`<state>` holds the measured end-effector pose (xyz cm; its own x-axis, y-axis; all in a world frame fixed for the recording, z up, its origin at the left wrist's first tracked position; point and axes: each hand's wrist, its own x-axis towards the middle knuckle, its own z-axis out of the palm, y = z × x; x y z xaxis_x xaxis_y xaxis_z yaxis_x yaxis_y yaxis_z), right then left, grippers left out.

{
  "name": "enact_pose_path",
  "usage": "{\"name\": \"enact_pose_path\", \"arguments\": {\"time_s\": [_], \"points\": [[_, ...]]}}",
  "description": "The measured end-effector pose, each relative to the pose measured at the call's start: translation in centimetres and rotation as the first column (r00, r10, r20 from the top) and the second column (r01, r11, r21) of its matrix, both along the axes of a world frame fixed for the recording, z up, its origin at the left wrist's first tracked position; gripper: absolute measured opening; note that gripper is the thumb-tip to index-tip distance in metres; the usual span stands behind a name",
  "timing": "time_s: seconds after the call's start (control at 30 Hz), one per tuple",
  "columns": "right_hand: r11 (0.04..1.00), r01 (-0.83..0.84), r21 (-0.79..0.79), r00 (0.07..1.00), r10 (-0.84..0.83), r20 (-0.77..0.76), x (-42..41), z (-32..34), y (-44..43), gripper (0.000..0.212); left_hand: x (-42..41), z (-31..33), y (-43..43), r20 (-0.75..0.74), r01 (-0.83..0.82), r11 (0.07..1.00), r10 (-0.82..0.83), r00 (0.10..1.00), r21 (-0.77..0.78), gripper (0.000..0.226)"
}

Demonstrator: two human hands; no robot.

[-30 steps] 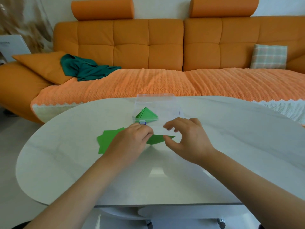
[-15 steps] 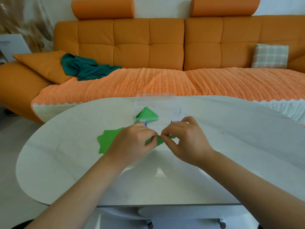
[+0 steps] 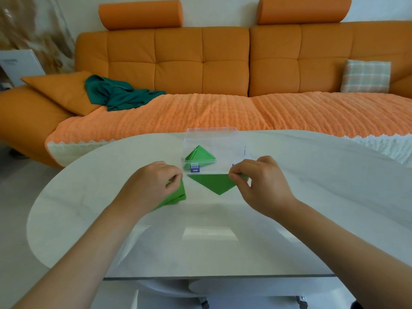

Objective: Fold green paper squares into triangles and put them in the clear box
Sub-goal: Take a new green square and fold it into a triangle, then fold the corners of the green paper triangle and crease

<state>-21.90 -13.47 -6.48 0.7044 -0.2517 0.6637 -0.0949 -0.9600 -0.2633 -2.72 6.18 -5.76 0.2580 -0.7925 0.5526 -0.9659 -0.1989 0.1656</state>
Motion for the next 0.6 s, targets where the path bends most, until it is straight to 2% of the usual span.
{"name": "enact_pose_path", "arguments": {"time_s": [0.13,0.3,0.5,0.6], "points": [[0.999,-0.007,0.042,0.999,0.008,-0.033,0.1,0.3,-0.1,0.011,-0.4,0.5,0.2,-0.085,-0.068,0.996,0.063,0.994,-0.065,0.033],[0.993,-0.113,0.020,0.987,0.115,-0.110,0.6,0.5,0.8,0.012,-4.2,0.5,-1.3,-0.146,0.096,0.991,-0.109,0.983,-0.096,0.036],[0.989,-0.149,0.012,0.981,0.150,-0.124,1.0,0.6,1.3,0.021,-4.7,-0.3,-2.3,-0.249,0.119,0.991,-0.131,0.960,-0.062,0.012],[0.987,-0.123,0.107,0.985,0.135,-0.110,0.8,0.8,0.9,0.012,-4.4,0.1,-2.0,-0.307,0.063,0.995,-0.084,0.948,-0.078,0.004]]}}
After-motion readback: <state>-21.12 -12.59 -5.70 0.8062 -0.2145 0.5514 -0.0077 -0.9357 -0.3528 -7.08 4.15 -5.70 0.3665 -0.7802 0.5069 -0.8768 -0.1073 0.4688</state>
